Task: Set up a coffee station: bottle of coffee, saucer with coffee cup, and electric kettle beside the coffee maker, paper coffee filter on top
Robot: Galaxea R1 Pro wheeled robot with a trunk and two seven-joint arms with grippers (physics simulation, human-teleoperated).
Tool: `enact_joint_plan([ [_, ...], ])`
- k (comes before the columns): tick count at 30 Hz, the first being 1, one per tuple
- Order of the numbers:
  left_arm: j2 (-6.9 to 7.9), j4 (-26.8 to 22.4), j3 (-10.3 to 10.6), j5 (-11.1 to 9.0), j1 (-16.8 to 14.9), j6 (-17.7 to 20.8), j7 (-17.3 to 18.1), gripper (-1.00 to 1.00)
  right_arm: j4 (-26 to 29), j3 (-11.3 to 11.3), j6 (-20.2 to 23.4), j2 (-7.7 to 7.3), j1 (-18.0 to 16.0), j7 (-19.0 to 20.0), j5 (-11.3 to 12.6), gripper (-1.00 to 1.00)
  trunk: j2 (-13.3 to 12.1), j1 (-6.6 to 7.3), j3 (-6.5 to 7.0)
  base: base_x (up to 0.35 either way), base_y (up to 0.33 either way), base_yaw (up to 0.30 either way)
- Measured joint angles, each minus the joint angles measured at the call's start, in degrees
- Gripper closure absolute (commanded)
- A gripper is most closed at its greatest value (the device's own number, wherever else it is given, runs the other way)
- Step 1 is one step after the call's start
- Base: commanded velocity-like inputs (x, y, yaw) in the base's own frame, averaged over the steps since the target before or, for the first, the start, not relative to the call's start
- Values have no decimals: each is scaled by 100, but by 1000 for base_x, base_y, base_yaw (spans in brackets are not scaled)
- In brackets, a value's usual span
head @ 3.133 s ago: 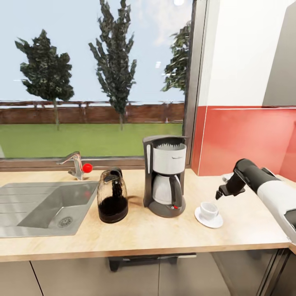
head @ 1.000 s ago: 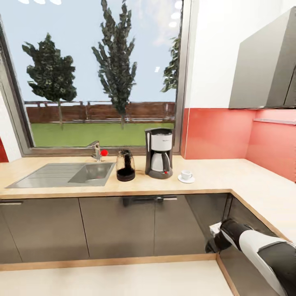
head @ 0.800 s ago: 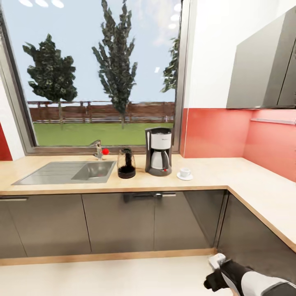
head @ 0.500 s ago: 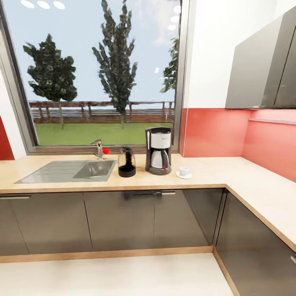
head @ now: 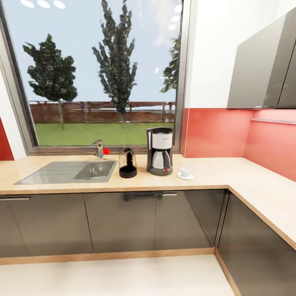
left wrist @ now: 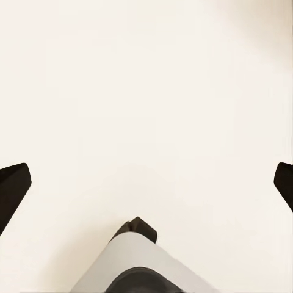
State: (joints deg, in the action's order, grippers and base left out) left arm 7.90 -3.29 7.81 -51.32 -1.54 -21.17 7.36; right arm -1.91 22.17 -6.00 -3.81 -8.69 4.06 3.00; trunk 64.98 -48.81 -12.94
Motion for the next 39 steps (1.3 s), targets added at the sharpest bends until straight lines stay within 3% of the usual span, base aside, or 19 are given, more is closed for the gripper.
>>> enact_joint_plan([
  [4,-4,-5,-11,180,0,-11,-6,-100,2,-10,-31,113,35,-4,248,-100,1,0,0,233,241,0],
  [10,-16,-9,-18,227,0,-13,-162,-100,20,-16,4,277,41,-92,313,-100,1,0,0,237,266,0],
  [14,-20,-22,-10,243,0,-13,-275,-100,32,-74,12,273,41,-170,391,-100,1,0,0,233,273,0],
  [15,-18,-21,-9,251,0,-13,-310,-100,47,-181,-15,282,41,-200,601,-100,0,0,0,219,280,0],
  [17,-18,-21,-8,253,0,-9,-320,-100,53,-235,-59,290,41,-204,655,-100,0,0,0,217,280,0],
  [20,-21,-21,-7,254,0,5,-331,-100,54,-356,-399,291,41,-206,757,-100,0,0,0,215,281,0],
  [26,-100,-20,0,365,0,10,-340,-100,34,-411,-695,279,41,-210,813,-100,0,-1,0,206,286,0],
  [39,-140,-10,1,462,0,1,-343,-100,27,-422,-745,243,42,-207,827,-100,1,-1,0,202,288,0],
])
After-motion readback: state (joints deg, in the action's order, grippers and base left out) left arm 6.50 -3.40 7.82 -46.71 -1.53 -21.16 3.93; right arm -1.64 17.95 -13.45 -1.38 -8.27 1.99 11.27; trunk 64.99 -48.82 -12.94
